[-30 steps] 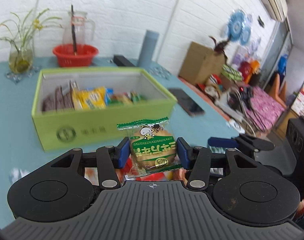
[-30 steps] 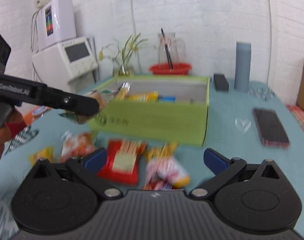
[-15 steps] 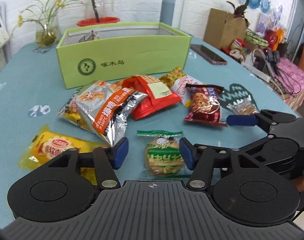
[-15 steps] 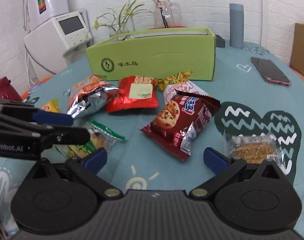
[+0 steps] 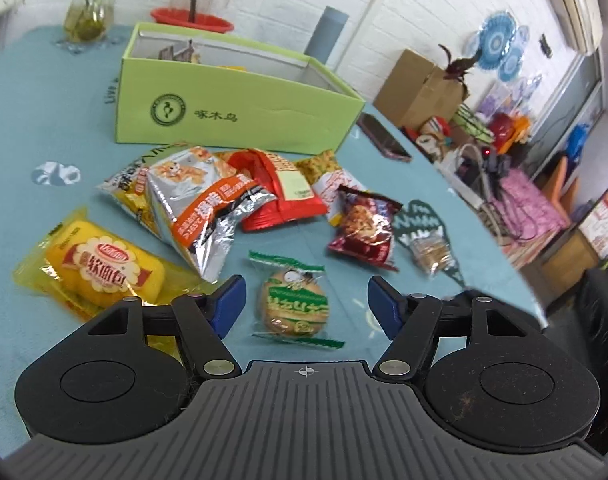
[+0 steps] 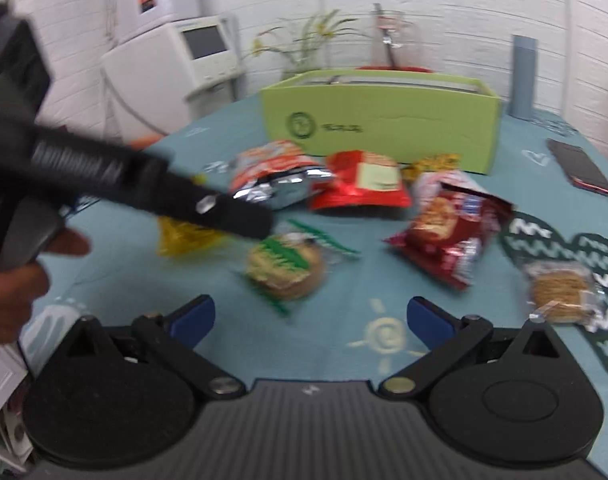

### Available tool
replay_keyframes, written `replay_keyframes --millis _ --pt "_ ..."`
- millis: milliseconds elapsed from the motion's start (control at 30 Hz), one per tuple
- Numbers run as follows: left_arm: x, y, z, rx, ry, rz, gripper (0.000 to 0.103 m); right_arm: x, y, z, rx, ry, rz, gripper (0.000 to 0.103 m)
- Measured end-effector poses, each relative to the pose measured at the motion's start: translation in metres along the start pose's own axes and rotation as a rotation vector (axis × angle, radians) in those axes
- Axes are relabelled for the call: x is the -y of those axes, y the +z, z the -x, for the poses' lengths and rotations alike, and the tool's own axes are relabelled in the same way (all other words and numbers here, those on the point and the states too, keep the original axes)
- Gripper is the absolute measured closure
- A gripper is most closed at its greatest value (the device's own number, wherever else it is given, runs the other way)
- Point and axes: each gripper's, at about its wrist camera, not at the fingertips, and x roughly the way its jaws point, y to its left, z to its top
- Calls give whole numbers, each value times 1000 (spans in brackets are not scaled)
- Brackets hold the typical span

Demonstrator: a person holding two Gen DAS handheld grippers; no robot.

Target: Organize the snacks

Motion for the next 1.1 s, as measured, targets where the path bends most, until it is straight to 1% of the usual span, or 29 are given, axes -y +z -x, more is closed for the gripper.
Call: replay_keyframes --millis 67,133,167,200,267,300,333,367,400,433,500,600,733,767,833,900,967,1100 --pt "1 7 -8 -45 -19 -2 55 -7 6 -11 -1 -7 13 10" --pt "4 13 -19 -80 -11 -31 56 -8 10 -22 -5 7 0 27" --pt "4 14 -26 -100 1 -46 57 -7 10 -26 -6 10 -11 27" --pt "4 15 -32 -124 6 -61 57 -9 10 -27 4 -9 -9 27" --pt "2 11 -48 -206 18 -72 64 -11 9 -28 5 -32 4 27" --pt "2 8 -46 -182 22 -85 71 -12 9 -28 8 -34 8 29" --pt "4 5 -46 -186 31 -93 82 -12 8 -27 8 -35 13 32" --pt "5 4 -42 -166 45 -84 93 -11 9 -25 8 -34 8 33" --pt "7 5 -38 -146 57 -82 97 -9 10 -23 12 -32 -4 34" --pt "9 7 -33 -127 52 -76 99 -4 12 -18 29 -23 -19 35" --pt "13 19 -22 -83 19 -58 100 6 22 -7 73 -11 -44 35" --pt "25 47 -14 -8 -14 -61 100 19 47 6 147 -38 -21 35" --pt "41 95 -22 80 -4 -92 99 35 89 2 222 -103 58 34" --pt "43 108 -26 98 1 -93 96 41 102 -3 233 -114 72 34" --pt "45 138 -42 129 19 -101 95 56 128 -14 252 -127 86 34" --pt "42 165 -57 144 38 -95 95 75 151 -29 249 -125 88 34" --pt "33 184 -74 148 53 -81 95 90 170 -48 238 -119 91 33" --pt "16 204 -109 132 83 -74 94 110 189 -92 187 -119 113 29"
